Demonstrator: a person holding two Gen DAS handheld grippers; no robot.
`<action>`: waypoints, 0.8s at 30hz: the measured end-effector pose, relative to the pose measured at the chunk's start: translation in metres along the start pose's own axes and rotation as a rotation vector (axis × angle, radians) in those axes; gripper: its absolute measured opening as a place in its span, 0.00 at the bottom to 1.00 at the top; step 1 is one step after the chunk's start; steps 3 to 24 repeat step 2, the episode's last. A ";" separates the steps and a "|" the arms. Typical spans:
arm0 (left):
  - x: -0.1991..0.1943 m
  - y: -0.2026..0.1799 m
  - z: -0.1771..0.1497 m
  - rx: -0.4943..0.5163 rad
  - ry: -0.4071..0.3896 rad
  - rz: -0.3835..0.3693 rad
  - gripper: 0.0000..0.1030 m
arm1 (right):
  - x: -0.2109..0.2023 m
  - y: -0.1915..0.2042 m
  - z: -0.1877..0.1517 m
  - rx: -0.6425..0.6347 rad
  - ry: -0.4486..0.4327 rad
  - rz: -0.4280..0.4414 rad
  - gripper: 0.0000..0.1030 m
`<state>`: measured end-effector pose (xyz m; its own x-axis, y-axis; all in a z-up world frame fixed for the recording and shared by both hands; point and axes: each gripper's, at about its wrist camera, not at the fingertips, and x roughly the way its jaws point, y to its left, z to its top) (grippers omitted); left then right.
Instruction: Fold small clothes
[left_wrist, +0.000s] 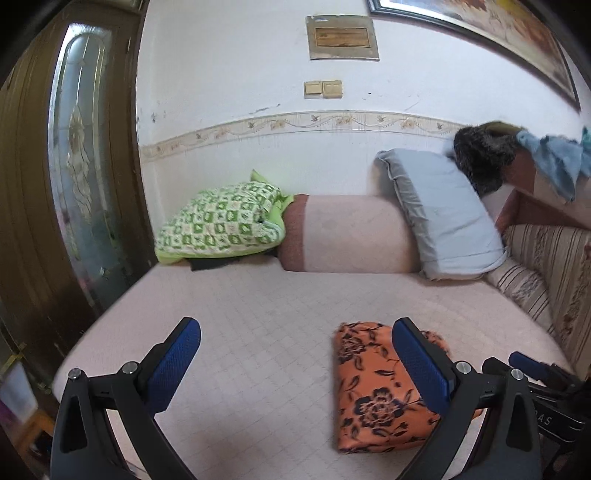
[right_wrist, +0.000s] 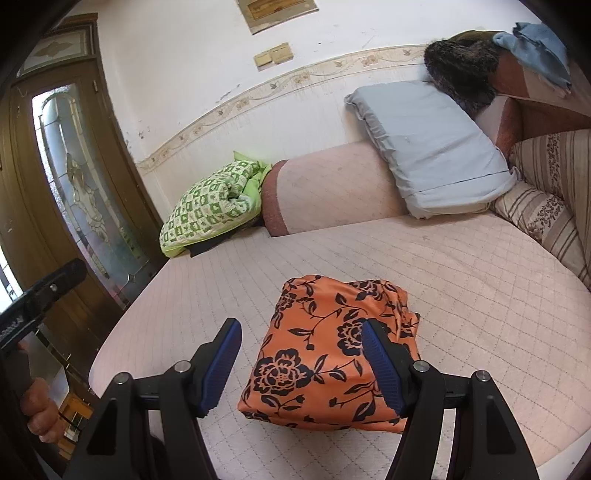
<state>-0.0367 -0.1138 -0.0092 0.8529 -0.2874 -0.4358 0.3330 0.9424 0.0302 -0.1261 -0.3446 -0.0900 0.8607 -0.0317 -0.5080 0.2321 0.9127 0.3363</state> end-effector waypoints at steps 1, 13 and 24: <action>0.006 0.001 0.000 -0.010 0.016 0.007 1.00 | 0.000 -0.004 0.001 0.008 -0.003 -0.007 0.69; 0.012 0.001 0.000 -0.013 0.036 0.015 1.00 | -0.001 -0.008 0.001 0.018 -0.007 -0.017 0.69; 0.012 0.001 0.000 -0.013 0.036 0.015 1.00 | -0.001 -0.008 0.001 0.018 -0.007 -0.017 0.69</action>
